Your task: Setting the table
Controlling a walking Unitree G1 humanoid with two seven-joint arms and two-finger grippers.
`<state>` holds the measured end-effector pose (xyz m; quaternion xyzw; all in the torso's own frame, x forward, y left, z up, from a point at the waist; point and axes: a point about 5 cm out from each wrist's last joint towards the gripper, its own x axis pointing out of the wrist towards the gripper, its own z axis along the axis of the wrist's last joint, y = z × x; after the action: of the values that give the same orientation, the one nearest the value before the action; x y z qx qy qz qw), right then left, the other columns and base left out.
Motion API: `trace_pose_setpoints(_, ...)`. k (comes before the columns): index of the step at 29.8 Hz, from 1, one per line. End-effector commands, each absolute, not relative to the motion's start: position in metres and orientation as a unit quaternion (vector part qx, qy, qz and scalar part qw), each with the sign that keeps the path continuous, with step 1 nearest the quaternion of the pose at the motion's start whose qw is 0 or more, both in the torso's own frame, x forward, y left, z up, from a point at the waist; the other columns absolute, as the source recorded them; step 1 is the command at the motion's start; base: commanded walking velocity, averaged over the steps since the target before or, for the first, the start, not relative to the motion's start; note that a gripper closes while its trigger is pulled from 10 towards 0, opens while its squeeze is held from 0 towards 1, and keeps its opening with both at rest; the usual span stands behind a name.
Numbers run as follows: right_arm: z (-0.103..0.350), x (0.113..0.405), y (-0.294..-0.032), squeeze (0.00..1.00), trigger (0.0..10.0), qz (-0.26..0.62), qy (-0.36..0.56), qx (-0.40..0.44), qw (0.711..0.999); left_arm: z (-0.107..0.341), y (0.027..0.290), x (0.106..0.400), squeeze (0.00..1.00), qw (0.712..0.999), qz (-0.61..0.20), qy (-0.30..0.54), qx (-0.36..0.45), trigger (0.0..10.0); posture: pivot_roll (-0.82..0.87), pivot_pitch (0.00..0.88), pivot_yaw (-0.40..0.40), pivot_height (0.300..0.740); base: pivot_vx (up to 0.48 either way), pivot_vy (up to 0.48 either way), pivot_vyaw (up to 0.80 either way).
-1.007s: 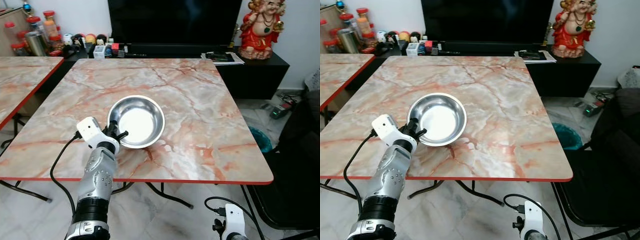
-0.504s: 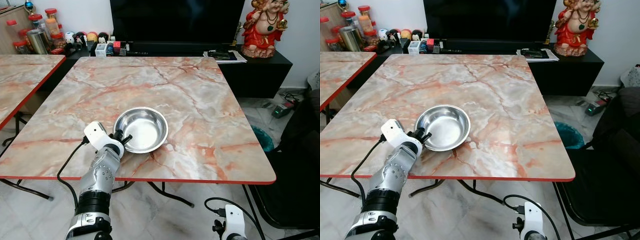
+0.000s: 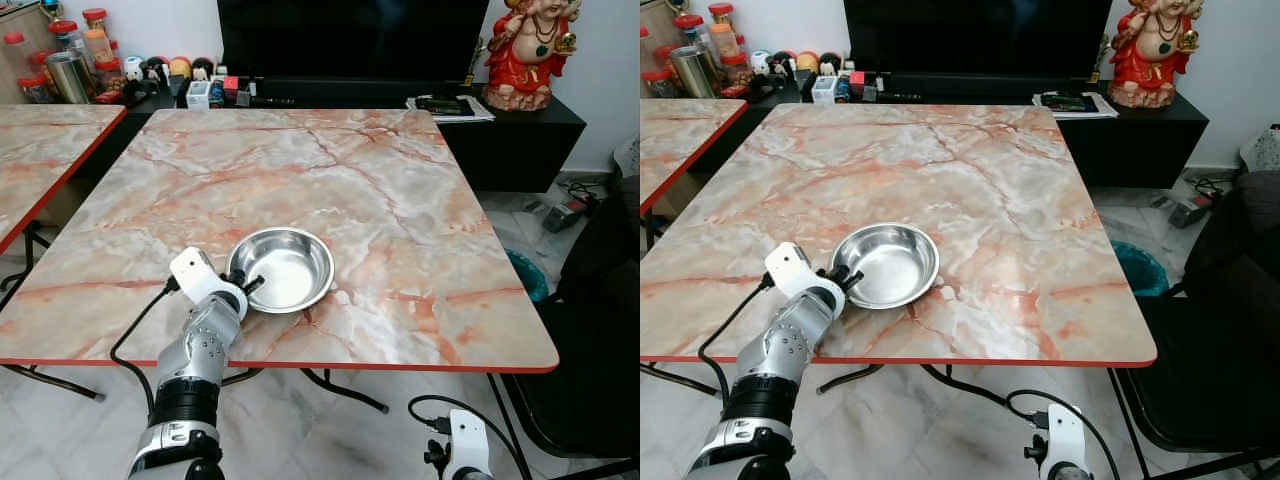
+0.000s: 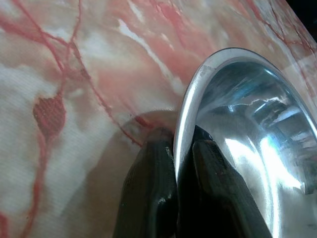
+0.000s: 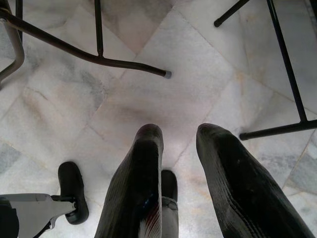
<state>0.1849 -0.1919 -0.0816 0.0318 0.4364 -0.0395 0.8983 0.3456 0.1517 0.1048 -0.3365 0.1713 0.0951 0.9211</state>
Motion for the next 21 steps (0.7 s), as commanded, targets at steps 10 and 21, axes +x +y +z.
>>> trace_pose_setpoints(10, -0.082, 0.1842, -0.1919, 0.0, 10.0, -0.039, 0.439, 0.03, 0.897, 0.1044, 0.1512, 0.347, 1.0, 0.916, 0.101, 0.187, -0.342, 10.0, 0.0, 0.0, 0.001, 0.74, 0.0, 0.0, 0.0)
trace_pose_setpoints(21, -0.0815, 0.1852, -0.1926, 0.0, 10.0, -0.038, 0.439, 0.029, 0.897, 0.1103, 0.1549, 0.3479, 1.0, 0.914, 0.109, 0.173, -0.35, 10.0, 0.0, 0.0, -0.002, 0.74, 0.0, 0.0, 0.0)
